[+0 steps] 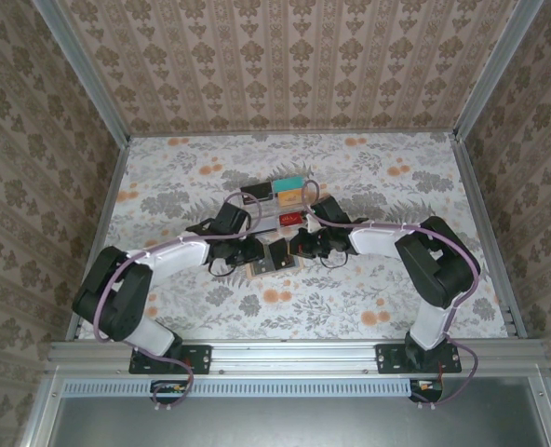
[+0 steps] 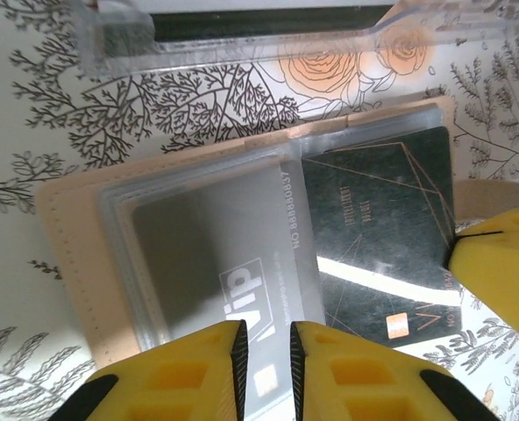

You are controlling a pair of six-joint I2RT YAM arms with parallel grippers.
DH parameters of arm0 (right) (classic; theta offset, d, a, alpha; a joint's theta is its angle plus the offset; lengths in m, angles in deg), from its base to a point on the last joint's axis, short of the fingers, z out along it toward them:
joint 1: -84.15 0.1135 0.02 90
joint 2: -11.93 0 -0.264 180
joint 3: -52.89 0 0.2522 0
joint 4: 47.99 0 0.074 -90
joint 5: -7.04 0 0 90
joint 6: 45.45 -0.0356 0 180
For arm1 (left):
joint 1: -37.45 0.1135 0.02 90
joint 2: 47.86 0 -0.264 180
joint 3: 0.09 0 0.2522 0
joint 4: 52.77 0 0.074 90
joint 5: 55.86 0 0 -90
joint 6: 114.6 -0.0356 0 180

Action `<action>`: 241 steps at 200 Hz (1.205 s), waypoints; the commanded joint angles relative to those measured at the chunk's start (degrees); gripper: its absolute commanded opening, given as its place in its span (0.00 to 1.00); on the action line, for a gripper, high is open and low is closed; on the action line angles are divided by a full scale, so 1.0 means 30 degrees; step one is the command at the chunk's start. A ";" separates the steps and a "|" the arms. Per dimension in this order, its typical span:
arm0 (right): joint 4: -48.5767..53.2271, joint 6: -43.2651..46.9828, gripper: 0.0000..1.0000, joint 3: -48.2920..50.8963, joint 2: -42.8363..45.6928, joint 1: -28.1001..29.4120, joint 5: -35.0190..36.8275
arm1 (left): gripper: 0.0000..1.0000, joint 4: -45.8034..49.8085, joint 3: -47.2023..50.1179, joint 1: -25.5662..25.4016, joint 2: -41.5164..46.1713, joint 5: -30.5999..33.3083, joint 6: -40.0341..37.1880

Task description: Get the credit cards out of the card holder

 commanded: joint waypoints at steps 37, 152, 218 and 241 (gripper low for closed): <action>-0.0737 -0.0390 0.16 -0.0807 -0.0672 0.0353 -0.1491 | 0.19 0.0426 -0.0663 -0.0330 -0.1941 -0.0072 0.0213; -0.0791 0.0201 0.01 -0.0041 0.0986 0.0514 0.0934 | 0.33 0.1600 -0.1079 0.0193 0.0208 0.0334 -0.1196; -0.6730 -0.1840 0.00 0.2679 0.4330 0.0339 0.1305 | 0.65 -0.0750 0.0011 0.1468 0.4347 -0.2122 0.0500; -0.9648 -0.4259 0.00 0.3026 0.4784 0.0338 0.0974 | 0.71 -0.2751 0.0194 0.1752 0.5254 -0.3261 0.2059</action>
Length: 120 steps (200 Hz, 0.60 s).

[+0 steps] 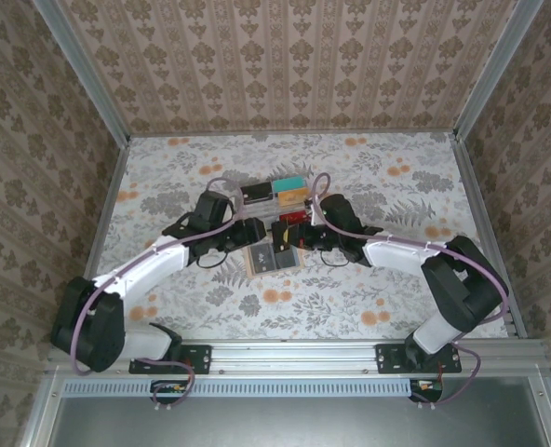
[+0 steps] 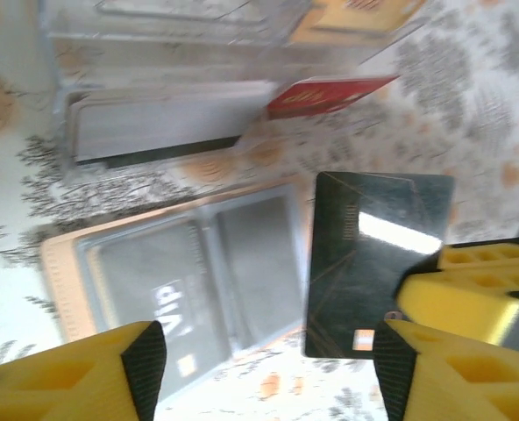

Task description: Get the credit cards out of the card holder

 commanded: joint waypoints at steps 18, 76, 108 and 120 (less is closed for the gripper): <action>-0.5872 -0.4071 0.00 0.0336 0.0986 -0.0106 0.0012 | 0.72 -0.3946 0.0499 0.0625 0.1059 -0.2552 0.2923; -0.8526 -0.6715 0.00 -0.0684 0.1091 -0.0275 0.0301 | 0.67 -0.8904 0.0459 0.1410 0.0091 -0.4961 0.5452; -0.9517 -0.7773 0.00 -0.0867 0.1142 -0.0384 0.0590 | 0.46 -1.1080 0.0589 0.1363 0.0468 -0.4680 0.7558; -0.9797 -0.8283 0.00 -0.1032 0.1168 -0.0585 0.0455 | 0.41 -1.0964 0.0397 0.1312 0.0848 -0.4447 0.7747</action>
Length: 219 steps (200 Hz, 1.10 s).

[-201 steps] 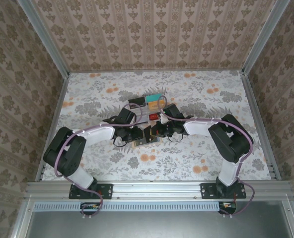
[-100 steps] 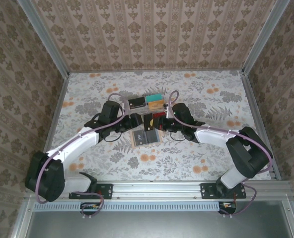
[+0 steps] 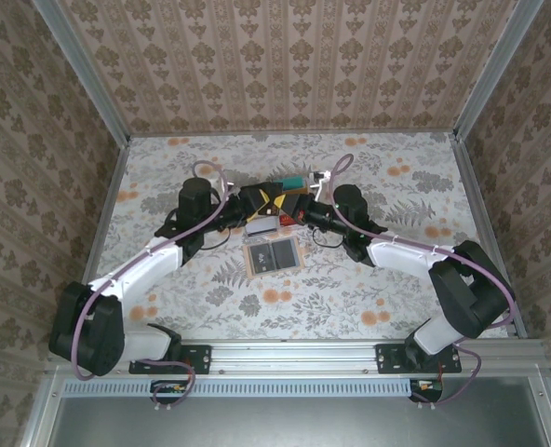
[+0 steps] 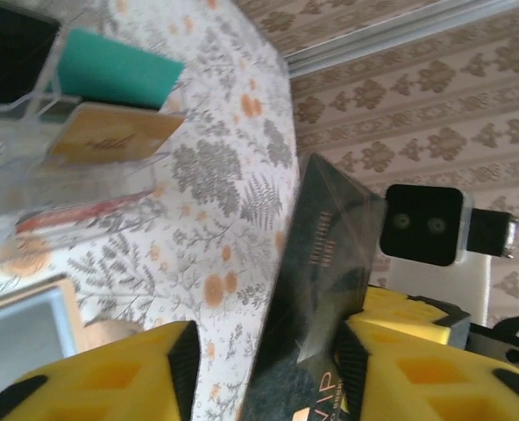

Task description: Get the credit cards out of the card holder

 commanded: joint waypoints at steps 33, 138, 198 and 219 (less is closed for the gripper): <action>-0.1910 -0.1965 0.00 -0.1197 0.0715 -0.0638 -0.0063 | 0.33 -0.2426 -0.0179 -0.0123 0.1071 -0.0238 0.2378; 0.0852 -0.1365 0.36 -0.1388 0.1062 -0.1131 -0.0964 | 0.00 -0.1942 -0.0505 0.0077 0.0351 -0.0551 0.1138; 1.1648 0.5473 0.87 -0.1644 0.2770 -0.1913 0.0459 | 0.00 1.1450 -0.5259 0.0760 0.0783 0.3299 -0.9381; 1.3874 0.7178 0.94 -0.1359 0.3784 -0.2187 0.1421 | 0.00 1.3564 -0.6528 0.1054 0.0223 0.4403 -1.2567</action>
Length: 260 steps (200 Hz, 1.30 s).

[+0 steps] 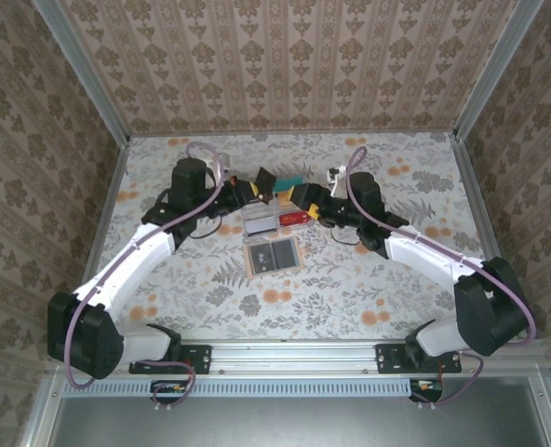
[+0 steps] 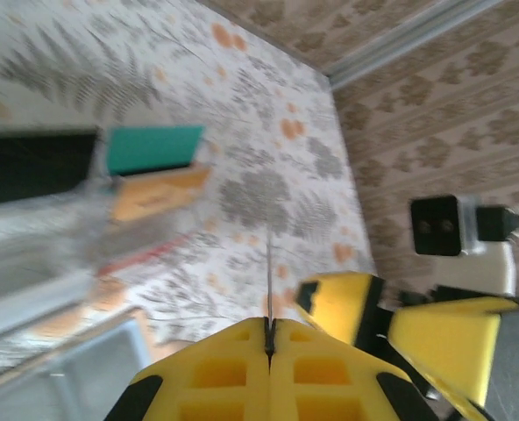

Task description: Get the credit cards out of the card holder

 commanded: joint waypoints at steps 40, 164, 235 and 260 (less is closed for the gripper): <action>0.5611 0.4380 1.00 0.0471 0.1430 -0.0892 0.2118 | 0.00 0.5962 -0.3903 0.0553 -0.1682 0.3563 -1.1894; 0.6960 0.5099 1.00 0.1213 0.2188 -0.1382 0.3306 | 0.00 0.9325 -1.1892 0.1578 -0.9637 -0.0178 -2.4173; 0.7153 0.4910 1.00 0.1166 0.2224 -0.1391 0.2691 | 0.00 1.2963 -1.4000 0.2158 -1.1895 -0.2387 -3.0249; 0.6968 0.4672 1.00 0.1198 0.2144 -0.1407 0.2422 | 0.00 1.4004 -1.4406 0.2281 -1.2458 -0.3016 -3.1571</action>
